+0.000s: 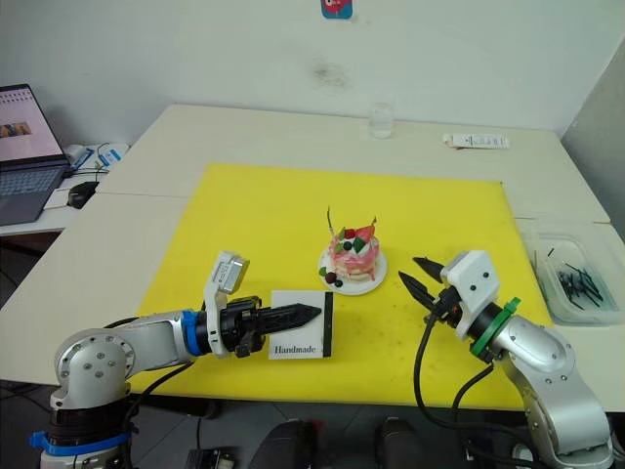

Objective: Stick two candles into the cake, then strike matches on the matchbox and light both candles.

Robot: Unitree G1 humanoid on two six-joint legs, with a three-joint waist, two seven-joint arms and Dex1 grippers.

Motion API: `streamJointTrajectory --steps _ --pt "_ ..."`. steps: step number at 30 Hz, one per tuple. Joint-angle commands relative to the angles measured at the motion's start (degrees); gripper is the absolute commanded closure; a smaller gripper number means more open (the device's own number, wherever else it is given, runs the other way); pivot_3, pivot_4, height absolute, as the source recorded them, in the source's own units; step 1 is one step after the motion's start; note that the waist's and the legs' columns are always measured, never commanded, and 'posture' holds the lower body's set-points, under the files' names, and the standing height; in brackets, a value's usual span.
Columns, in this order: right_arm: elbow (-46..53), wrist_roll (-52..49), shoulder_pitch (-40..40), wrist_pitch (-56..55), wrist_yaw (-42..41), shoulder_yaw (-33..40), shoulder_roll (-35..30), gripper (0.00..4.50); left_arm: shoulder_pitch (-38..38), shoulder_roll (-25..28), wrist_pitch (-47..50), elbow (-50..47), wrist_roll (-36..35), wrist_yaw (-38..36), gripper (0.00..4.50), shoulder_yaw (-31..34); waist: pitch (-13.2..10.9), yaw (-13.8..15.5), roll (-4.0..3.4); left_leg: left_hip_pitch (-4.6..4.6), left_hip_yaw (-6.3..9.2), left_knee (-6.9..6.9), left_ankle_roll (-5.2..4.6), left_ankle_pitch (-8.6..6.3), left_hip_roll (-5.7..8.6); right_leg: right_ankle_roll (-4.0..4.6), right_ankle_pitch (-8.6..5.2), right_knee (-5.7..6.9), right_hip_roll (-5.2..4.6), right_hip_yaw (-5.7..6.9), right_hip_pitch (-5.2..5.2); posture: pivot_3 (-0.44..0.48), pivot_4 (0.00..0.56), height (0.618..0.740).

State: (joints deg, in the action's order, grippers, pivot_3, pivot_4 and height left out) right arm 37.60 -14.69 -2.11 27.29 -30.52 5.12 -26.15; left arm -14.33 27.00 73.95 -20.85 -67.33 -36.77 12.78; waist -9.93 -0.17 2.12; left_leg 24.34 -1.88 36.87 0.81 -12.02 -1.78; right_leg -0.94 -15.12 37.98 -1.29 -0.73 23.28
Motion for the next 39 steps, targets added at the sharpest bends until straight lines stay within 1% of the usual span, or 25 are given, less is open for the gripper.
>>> streamJointTrajectory --steps 1,2,9,11,13,17,21,29,32,39 --pt "-5.52 4.61 1.18 -6.28 4.41 -1.14 2.07 1.54 -0.64 0.13 -2.77 -1.63 0.60 0.35 4.50 -1.74 0.00 -0.03 0.00 0.00 -0.03 0.03 0.00 0.00 0.02 0.07 -0.02 0.01 0.00 -0.04 0.00 0.000 0.150 0.738" --pt "-7.62 5.23 1.68 -7.33 4.92 -1.52 2.63 1.13 -0.77 0.13 -3.21 -1.51 0.76 0.42 4.50 -2.12 0.00 -0.04 -0.01 -0.01 -0.06 0.05 0.00 0.00 0.02 0.08 -0.02 0.00 0.00 -0.08 0.00 0.000 0.150 0.738" --pt "-21.04 8.02 7.54 -12.48 7.27 -2.01 4.66 1.13 -0.67 0.23 -5.16 -1.45 0.89 1.09 4.50 -3.69 -0.01 -0.04 -0.01 0.01 -0.10 0.04 0.00 0.00 0.06 0.07 0.00 0.01 0.03 -0.11 0.02 0.000 0.150 0.738" --pt "-24.76 8.53 9.43 -11.96 8.60 -1.94 5.23 1.13 -0.46 0.17 -5.53 -1.66 0.70 1.44 4.50 -4.03 -0.01 -0.05 -0.01 0.01 -0.08 0.03 0.00 0.00 0.04 -0.17 0.13 0.02 0.08 -0.10 0.01 0.000 0.150 0.738" --pt "-27.66 9.21 10.98 -12.77 9.56 -1.84 5.67 1.13 -0.14 0.10 -5.78 -2.08 0.34 1.89 4.50 -4.28 0.00 -0.05 -0.01 0.01 -0.08 0.01 0.00 0.00 0.04 -0.16 0.13 0.03 0.10 -0.09 0.02 0.000 0.150 0.738" --pt "-30.91 7.69 13.77 -8.79 8.79 -1.79 5.95 1.13 0.75 0.13 -6.07 -2.87 -0.26 2.55 4.50 -4.63 -0.01 -0.09 -0.02 0.01 -0.07 -0.01 0.00 0.00 0.02 -0.16 0.13 0.03 0.11 -0.10 0.03 0.000 0.150 0.738" --pt "-34.02 8.39 16.11 -8.29 9.71 -1.64 6.36 1.13 1.00 0.10 -6.38 -2.92 -0.35 2.89 4.50 -5.10 -0.01 -0.10 -0.02 0.00 -0.08 0.00 0.00 0.00 0.02 -0.16 0.13 0.05 0.11 -0.10 0.03 0.000 0.150 0.738" --pt "-36.33 8.39 17.17 -6.12 10.82 -1.32 7.04 1.13 0.07 0.25 -6.73 -1.55 0.07 2.78 4.50 -5.88 -0.01 -0.14 -0.02 0.00 -0.09 0.02 -0.01 0.00 0.05 -0.19 0.15 0.06 0.14 -0.10 0.02 0.000 0.150 0.738" --pt "-36.53 8.40 17.20 -5.57 11.16 -1.34 7.44 1.73 -0.07 0.22 -6.85 -1.27 0.28 2.68 4.50 -6.17 -0.01 -0.15 -0.02 0.00 -0.08 0.03 -0.01 0.00 0.04 -0.19 0.15 0.08 0.14 -0.09 0.02 0.000 0.150 0.738" --pt "-34.85 8.61 16.84 -0.86 12.85 -1.45 8.51 4.25 0.39 0.16 -6.96 -1.48 0.28 2.88 4.50 -6.45 0.00 -0.15 -0.02 0.00 -0.09 0.07 -0.01 0.00 0.07 -0.23 0.18 0.07 0.14 -0.10 -0.02 0.000 0.150 0.738"
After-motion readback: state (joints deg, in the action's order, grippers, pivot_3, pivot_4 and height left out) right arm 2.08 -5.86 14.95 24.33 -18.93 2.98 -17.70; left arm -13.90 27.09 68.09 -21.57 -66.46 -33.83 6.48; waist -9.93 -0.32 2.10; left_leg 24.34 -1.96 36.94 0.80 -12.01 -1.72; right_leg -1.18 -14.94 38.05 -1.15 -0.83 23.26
